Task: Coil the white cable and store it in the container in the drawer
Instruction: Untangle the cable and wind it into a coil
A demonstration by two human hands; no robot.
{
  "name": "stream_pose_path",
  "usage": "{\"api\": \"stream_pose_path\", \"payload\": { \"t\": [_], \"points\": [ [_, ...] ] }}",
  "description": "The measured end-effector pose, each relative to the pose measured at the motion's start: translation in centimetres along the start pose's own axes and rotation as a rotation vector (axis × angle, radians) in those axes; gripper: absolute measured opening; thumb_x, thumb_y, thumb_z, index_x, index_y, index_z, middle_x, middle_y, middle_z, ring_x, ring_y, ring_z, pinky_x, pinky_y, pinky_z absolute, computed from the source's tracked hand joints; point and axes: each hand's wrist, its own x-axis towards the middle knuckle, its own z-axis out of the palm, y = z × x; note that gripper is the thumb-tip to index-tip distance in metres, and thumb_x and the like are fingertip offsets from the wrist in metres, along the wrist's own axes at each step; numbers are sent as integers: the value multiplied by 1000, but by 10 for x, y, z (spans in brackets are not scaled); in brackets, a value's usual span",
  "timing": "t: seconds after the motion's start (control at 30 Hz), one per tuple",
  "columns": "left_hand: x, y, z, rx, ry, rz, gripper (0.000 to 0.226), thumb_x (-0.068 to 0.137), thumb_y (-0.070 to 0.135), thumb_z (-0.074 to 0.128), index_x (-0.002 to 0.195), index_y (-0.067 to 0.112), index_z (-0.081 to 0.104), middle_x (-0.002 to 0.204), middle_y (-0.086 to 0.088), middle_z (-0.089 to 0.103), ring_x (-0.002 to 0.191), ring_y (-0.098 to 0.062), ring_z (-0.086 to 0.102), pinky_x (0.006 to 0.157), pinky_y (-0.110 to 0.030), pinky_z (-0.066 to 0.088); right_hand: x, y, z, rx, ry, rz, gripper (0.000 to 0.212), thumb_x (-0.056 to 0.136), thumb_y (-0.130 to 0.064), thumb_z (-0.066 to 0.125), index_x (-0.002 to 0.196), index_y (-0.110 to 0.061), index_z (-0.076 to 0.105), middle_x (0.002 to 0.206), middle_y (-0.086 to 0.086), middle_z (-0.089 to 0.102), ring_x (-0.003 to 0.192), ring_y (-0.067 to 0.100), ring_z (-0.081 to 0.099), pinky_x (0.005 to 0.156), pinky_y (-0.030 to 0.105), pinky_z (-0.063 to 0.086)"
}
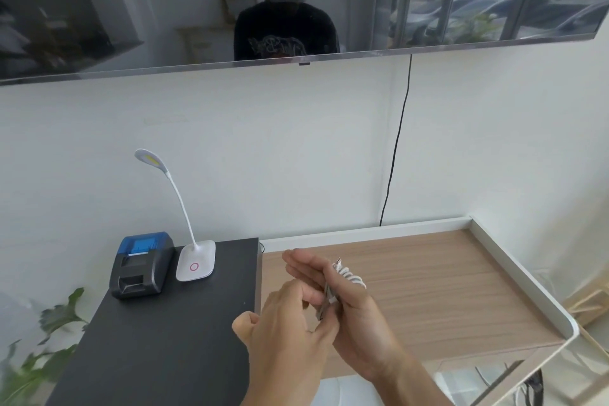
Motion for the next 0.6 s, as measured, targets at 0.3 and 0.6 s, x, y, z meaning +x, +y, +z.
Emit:
{"api": "stream_pose_path", "payload": {
  "t": [0.3,0.6],
  "points": [
    [9,-2,6,110,-10,30,25,75,63,42,79,38,40,59,21,60,65,8,60,74,-36,20,3,6,-3,49,-70,89,50,101,-31,49,133,4,61,143,20,61,137,30,55,123,47,30],
    [21,-16,9,331,-97,19,13,93,47,40,95,35,37,75,12,58,80,-6,59,73,-33,14,1,14,-3,-83,-156,167,48,104,-26,51,120,19,57,121,27,56,112,33,56,89,32,46]
  ]
}}
